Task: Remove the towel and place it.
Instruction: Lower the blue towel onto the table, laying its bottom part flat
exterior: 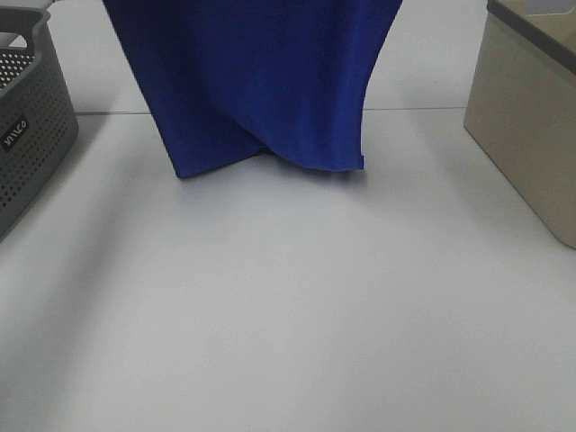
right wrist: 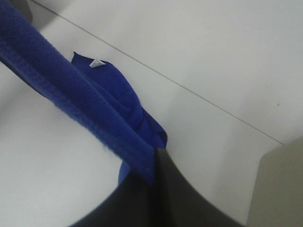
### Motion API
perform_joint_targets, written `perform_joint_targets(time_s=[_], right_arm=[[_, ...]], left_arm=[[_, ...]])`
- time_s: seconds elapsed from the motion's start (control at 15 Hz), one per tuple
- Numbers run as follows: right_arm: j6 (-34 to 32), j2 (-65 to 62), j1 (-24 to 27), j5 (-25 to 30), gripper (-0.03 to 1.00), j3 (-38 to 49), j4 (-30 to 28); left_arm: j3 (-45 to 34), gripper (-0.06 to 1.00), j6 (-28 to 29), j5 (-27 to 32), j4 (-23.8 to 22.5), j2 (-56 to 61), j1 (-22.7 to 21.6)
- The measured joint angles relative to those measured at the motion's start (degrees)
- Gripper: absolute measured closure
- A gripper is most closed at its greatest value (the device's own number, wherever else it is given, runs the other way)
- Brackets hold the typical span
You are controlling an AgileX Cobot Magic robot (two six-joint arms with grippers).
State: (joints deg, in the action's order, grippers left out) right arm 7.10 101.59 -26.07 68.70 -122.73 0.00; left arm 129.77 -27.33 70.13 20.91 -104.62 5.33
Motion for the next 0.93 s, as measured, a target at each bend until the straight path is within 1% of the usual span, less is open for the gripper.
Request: perform_joint_targets(time_s=[0.13, 0.2, 0.27, 0.4, 0.6, 0.8, 0.93], right_arm=[[0.0, -1.8, -0.2, 0.1, 0.95, 1.4, 3.6], [0.0, -2.7, -0.2, 0.1, 0.95, 2.6, 5.0], [0.1, -4.4, -0.3, 0.2, 0.95, 5.6, 7.8], [0.2, -8.3, -0.3, 0.2, 0.95, 13.8, 11.6], [0.3, -15.8, -0.4, -0.1, 0.95, 24.0, 14.2], [0.4, -22.9, -0.5, -0.3, 0.95, 30.7, 15.9], [0.4, -25.6, -0.7, -0.3, 0.95, 34.1, 16.2]], left_arm=[[-12.0, 0.94, 0.2, 0.0, -2.5, 7.8, 0.1], [-14.9, 0.94, 0.2, 0.0, -3.3, 9.9, 0.1], [-19.7, 0.94, 0.3, 0.0, -4.1, 13.5, 0.1], [-28.4, 0.94, 0.3, 0.0, -4.4, 20.9, 0.1], [-38.3, 0.94, 0.4, 0.0, -2.8, 31.2, 0.3], [-48.2, 0.94, 0.4, -0.1, -0.9, 40.2, 0.3], [-52.8, 0.94, 0.4, -0.2, 0.4, 43.3, 0.3]])
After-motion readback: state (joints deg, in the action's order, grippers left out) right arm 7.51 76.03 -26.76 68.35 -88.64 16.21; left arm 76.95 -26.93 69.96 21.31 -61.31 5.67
